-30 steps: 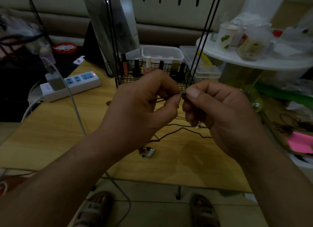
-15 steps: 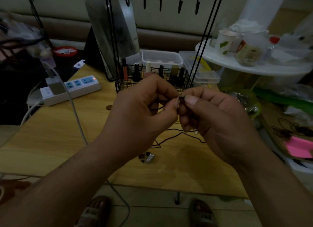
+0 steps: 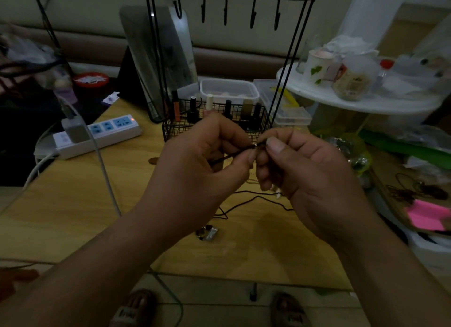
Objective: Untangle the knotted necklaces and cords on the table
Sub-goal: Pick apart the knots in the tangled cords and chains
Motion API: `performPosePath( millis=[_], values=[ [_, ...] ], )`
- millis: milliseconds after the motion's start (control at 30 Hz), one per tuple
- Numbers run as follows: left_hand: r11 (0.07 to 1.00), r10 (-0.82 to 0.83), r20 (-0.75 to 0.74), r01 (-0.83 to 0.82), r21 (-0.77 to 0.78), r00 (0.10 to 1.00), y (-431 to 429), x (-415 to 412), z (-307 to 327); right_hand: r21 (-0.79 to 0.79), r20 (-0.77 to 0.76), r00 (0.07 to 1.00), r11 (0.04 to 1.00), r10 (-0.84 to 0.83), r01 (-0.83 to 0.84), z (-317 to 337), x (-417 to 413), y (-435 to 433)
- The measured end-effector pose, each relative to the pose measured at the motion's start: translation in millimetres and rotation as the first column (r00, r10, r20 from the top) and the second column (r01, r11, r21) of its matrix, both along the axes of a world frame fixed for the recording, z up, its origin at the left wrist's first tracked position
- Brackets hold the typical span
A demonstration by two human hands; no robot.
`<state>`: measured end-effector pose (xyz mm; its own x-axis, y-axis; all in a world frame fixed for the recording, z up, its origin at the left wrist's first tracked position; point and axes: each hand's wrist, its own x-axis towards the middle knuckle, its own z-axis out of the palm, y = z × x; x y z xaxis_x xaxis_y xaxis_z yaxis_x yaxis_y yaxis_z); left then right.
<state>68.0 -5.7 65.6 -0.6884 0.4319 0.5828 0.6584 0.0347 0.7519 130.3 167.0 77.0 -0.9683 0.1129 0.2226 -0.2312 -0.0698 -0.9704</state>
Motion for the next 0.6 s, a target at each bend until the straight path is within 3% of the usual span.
performPosePath(
  millis=[467,600],
  values=[
    [1.0,0.018,0.036,-0.018,0.005,0.999,4.2,1.3,-1.7,-0.071,0.016,1.0,0.997,-0.005,0.006,1.1,1.0,3.4],
    [1.0,0.016,0.018,-0.016,0.002,1.0,4.1,1.1,-1.6,-0.006,0.006,0.999,0.999,-0.038,0.038,1.8,2.5,2.6]
  ],
)
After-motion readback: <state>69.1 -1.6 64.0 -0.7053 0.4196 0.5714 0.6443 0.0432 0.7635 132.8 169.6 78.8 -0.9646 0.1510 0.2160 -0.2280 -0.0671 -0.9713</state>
